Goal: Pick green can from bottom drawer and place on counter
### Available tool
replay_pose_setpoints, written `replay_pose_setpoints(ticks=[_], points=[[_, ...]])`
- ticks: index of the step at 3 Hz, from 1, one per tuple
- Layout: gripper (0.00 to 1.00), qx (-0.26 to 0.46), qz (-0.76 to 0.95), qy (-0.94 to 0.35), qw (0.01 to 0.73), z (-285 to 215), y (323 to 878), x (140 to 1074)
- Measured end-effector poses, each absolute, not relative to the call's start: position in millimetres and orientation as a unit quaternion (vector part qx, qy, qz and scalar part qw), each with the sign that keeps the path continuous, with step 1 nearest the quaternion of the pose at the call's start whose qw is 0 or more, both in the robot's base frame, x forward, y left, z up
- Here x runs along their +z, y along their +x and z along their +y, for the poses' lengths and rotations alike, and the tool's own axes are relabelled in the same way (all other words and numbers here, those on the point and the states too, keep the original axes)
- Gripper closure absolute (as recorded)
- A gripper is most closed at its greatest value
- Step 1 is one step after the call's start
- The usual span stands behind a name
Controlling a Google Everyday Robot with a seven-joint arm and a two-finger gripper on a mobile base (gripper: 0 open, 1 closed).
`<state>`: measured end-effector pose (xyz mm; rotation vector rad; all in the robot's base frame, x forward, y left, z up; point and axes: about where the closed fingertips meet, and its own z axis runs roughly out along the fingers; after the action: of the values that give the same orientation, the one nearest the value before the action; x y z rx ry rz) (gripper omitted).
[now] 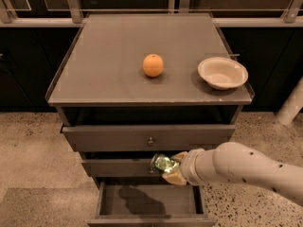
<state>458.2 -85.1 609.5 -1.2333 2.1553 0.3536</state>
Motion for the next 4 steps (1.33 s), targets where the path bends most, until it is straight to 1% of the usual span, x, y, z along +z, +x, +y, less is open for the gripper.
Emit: replay_pose_setpoints(ticks=[1,2,3,4], points=[[1.00,0.134,0.810,-0.477,0.313,-86,463,619],[1.00,0.096,0.776,-0.527,0.333,-87,493,692],[1.00,0.035,0.733,-0.581,0.352,-80,525,807],[1.00,-0.023,0.700,-0.619,0.355,-68,527,909]])
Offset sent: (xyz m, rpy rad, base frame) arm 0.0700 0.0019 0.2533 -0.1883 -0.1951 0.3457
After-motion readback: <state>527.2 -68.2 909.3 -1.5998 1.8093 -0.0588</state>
